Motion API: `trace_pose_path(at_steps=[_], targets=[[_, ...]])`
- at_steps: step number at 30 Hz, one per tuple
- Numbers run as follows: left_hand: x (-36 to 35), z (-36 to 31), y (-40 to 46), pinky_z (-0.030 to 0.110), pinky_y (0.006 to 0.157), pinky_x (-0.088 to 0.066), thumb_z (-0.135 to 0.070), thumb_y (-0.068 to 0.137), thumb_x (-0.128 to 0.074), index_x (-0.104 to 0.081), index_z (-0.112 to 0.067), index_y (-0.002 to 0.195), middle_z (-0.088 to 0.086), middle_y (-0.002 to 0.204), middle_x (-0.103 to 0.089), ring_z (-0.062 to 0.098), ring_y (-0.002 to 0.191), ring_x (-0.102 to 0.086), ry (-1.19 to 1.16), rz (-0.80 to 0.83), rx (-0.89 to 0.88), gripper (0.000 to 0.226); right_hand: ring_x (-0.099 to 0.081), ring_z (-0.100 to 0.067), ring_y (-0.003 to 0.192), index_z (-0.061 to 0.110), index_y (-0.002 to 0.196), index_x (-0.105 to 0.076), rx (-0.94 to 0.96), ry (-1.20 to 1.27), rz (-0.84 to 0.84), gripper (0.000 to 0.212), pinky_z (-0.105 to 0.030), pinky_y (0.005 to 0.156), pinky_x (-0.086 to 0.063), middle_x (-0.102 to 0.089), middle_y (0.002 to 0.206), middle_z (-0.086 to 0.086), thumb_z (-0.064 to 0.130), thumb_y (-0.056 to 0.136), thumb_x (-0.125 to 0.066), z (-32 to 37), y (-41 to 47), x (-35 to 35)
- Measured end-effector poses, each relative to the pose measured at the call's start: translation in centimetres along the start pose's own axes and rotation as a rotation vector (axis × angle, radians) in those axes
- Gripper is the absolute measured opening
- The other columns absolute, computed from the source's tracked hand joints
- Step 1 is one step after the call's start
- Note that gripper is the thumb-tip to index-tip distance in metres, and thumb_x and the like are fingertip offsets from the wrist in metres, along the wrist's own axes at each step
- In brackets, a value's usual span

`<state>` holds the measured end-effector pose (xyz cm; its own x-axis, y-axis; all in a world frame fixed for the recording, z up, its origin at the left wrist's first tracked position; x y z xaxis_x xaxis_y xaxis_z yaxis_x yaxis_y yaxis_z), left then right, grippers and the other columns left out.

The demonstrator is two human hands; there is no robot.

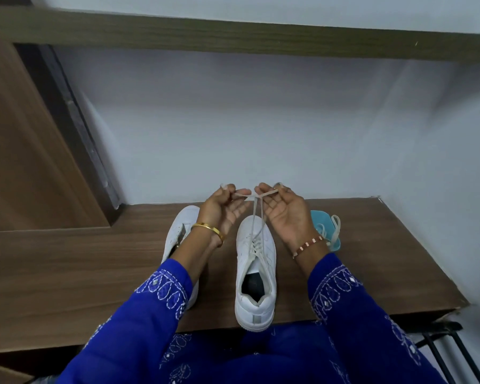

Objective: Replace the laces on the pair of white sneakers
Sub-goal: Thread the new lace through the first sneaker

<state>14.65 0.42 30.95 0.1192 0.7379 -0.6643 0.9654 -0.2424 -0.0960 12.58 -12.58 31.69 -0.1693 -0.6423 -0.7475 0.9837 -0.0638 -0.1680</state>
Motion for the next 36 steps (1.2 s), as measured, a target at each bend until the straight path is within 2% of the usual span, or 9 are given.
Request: trace_pose_path(at_steps=[3, 5, 10, 14, 21, 26, 29, 33, 36], targets=[[1.4, 0.6, 0.0, 0.035, 0.074, -0.052, -0.007, 0.098, -0.03, -0.046, -0.01, 0.071, 0.0, 0.043, -0.051, 0.015, 0.052, -0.061, -0.176, -0.094, 0.029, 0.032, -0.059, -0.015, 0.049, 0.01, 0.074, -0.049, 0.032, 0.056, -0.037, 0.027, -0.028, 0.059, -0.056, -0.058, 0.051, -0.002, 0.007, 0.097, -0.036, 0.0, -0.3, 1.3], [3.0, 0.6, 0.1, 0.023, 0.049, -0.049, -0.01, 0.099, -0.033, -0.044, -0.013, 0.068, -0.006, 0.04, -0.037, 0.006, 0.034, -0.04, -0.039, -0.149, 0.027, 0.032, -0.042, -0.008, 0.038, 0.011, 0.074, -0.045, 0.085, -0.045, -0.085, 0.027, -0.018, 0.042, -0.043, -0.044, 0.046, 0.002, 0.005, 0.097, -0.034, 0.6, -0.3, 2.7], [8.5, -1.6, 0.4, 0.02, 0.042, -0.027, -0.006, 0.095, -0.043, -0.05, -0.01, 0.059, -0.004, 0.045, -0.033, 0.01, 0.043, -0.031, 0.99, -0.265, -0.181, 0.037, -0.033, -0.002, 0.036, 0.014, 0.075, -0.05, 0.276, -0.793, -0.25, 0.023, -0.016, 0.035, -0.028, -0.034, 0.056, 0.0, 0.008, 0.097, -0.042, 3.2, -0.2, 8.1], [10.2, -1.0, 0.3, 0.03, 0.063, -0.03, -0.002, 0.092, -0.047, -0.063, 0.007, 0.075, 0.011, 0.059, -0.05, 0.029, 0.067, -0.047, 1.514, -0.234, -0.221, 0.025, -0.049, -0.022, 0.069, 0.004, 0.084, -0.055, 0.364, -1.348, -0.38, 0.016, -0.029, 0.062, -0.039, -0.049, 0.068, -0.003, 0.013, 0.095, -0.048, 4.0, -0.7, 11.8], [11.0, 0.9, 0.5, 0.027, 0.062, -0.028, -0.002, 0.089, -0.046, -0.06, 0.005, 0.075, 0.028, 0.079, -0.062, 0.038, 0.074, -0.053, 1.724, -0.194, -0.208, 0.021, -0.048, -0.021, 0.074, -0.004, 0.084, -0.055, 0.379, -1.6, -0.387, 0.016, -0.027, 0.065, -0.036, -0.051, 0.079, -0.012, 0.005, 0.093, -0.047, 1.6, -1.3, 13.9], [11.1, 0.9, 0.1, 0.035, 0.081, -0.041, -0.006, 0.092, -0.044, -0.055, 0.004, 0.118, 0.026, 0.111, -0.06, 0.036, 0.097, -0.055, 1.75, -0.252, -0.201, 0.03, -0.054, -0.009, 0.041, -0.008, 0.078, -0.061, -0.034, -1.423, -0.459, 0.018, -0.022, 0.044, -0.044, -0.06, 0.061, -0.008, 0.002, 0.09, -0.051, 0.6, -0.7, 17.8], [10.2, 1.5, -0.4, 0.041, 0.097, -0.038, -0.011, 0.089, -0.049, -0.026, 0.001, 0.141, 0.026, 0.131, -0.044, 0.038, 0.118, -0.045, 1.882, -0.285, -0.122, 0.058, -0.065, -0.008, 0.087, -0.007, 0.109, -0.061, -0.371, -1.725, -0.383, 0.028, -0.02, 0.076, -0.051, -0.062, 0.103, -0.015, 0.012, 0.09, -0.051, -0.9, -1.7, 19.8], [7.0, 4.6, -1.5, 0.039, 0.1, -0.036, -0.017, 0.085, -0.055, -0.042, 0.0, 0.133, 0.021, 0.13, -0.05, 0.036, 0.119, -0.047, 1.848, 0.055, -0.32, 0.052, -0.059, -0.029, 0.1, -0.001, 0.102, -0.062, 0.068, -2.017, -0.384, 0.025, -0.033, 0.084, -0.044, -0.064, 0.104, -0.015, 0.018, 0.089, -0.053, -0.7, -2.1, 14.2], [6.4, 8.1, -2.4, 0.032, 0.087, -0.042, -0.033, 0.092, -0.047, -0.054, -0.009, 0.124, 0.014, 0.114, -0.062, 0.031, 0.106, -0.057, 1.816, 0.302, -0.072, 0.041, -0.058, -0.027, 0.106, 0.0, 0.112, -0.062, 0.133, -1.876, -0.048, 0.028, -0.026, 0.087, -0.04, -0.064, 0.113, -0.015, 0.013, 0.089, -0.054, -3.5, -2.0, 10.6]])
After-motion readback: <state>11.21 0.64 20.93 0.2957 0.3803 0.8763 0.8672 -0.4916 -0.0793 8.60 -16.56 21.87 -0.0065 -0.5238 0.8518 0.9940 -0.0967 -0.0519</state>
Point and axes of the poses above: each hand's wrist, its own y-axis towards the middle knuckle, its own x-axis out of the back of the hand, z = x × y, the point moved 5 cm from there along y, towards the middle knuckle
